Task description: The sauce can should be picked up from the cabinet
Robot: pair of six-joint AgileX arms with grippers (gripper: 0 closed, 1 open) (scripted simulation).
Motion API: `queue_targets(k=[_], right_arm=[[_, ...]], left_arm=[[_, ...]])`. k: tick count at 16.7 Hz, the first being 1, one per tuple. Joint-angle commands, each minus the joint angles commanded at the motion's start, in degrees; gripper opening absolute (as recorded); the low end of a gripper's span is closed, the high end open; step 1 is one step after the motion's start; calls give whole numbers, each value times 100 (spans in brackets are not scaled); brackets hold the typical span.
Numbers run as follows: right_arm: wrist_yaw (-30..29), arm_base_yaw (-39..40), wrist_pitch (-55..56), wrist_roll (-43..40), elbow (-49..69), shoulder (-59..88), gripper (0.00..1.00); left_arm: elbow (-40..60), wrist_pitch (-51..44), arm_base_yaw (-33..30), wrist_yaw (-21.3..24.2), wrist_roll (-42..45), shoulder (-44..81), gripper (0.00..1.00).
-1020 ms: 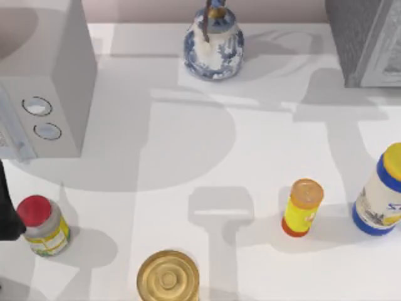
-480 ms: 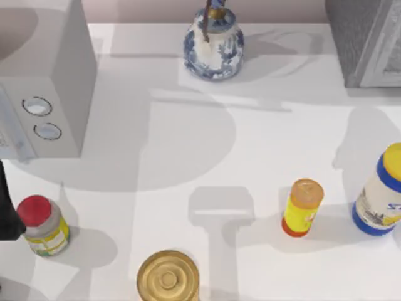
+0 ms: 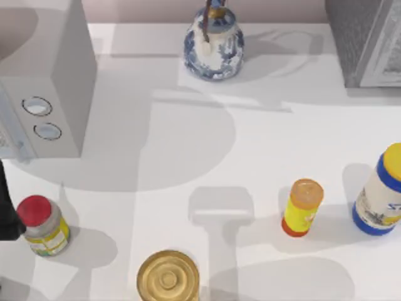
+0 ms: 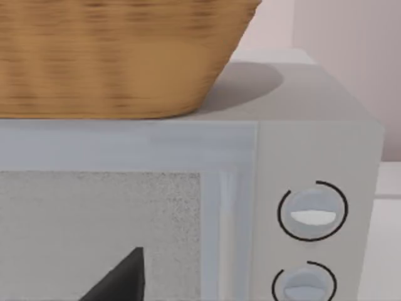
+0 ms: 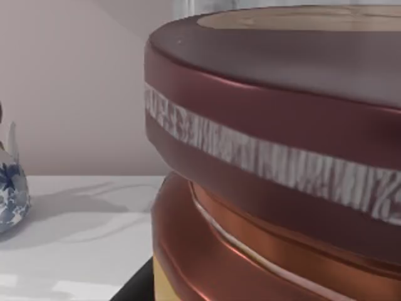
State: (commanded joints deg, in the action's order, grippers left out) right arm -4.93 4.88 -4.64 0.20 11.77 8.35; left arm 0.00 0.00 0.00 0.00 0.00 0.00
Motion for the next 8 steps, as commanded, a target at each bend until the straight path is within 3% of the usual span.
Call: queue_targets(k=[4, 8], right_arm=[[426, -420, 404, -17, -1030, -724, 0], [493, -488, 464, -20, -1177, -835, 0]], left_arm=[[0, 0, 0, 0, 0, 0, 100], [0, 0, 0, 0, 0, 0, 100]])
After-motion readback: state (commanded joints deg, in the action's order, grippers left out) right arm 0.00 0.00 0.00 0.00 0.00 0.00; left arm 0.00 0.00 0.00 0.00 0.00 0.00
